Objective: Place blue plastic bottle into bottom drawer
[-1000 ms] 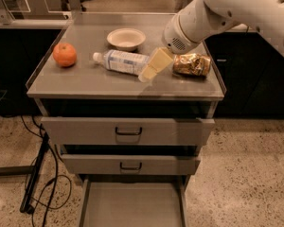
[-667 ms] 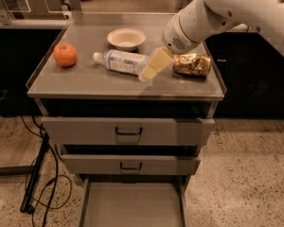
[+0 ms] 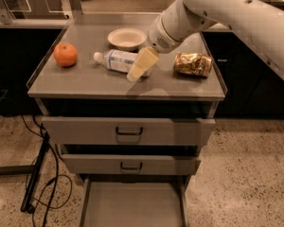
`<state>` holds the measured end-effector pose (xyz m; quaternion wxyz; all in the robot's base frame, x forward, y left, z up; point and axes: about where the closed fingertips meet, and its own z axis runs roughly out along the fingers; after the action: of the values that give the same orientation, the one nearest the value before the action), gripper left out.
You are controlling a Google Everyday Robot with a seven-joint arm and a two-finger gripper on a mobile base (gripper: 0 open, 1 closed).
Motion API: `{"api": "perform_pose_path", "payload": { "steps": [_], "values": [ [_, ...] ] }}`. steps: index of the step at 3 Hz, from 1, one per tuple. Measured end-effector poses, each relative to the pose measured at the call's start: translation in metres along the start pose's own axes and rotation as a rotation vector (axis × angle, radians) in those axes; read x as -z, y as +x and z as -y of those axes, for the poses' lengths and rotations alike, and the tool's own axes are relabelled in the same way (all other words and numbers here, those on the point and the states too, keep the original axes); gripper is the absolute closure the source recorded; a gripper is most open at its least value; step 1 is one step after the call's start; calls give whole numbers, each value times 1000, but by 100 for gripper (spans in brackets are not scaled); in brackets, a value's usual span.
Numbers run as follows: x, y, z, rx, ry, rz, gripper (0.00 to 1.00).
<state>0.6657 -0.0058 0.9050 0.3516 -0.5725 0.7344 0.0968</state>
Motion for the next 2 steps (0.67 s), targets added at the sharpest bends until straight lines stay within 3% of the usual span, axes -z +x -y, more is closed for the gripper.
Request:
{"api": "perform_pose_path", "payload": {
  "steps": [2],
  "values": [
    [-60, 0, -5, 6, -78, -27, 0]
  ]
}}
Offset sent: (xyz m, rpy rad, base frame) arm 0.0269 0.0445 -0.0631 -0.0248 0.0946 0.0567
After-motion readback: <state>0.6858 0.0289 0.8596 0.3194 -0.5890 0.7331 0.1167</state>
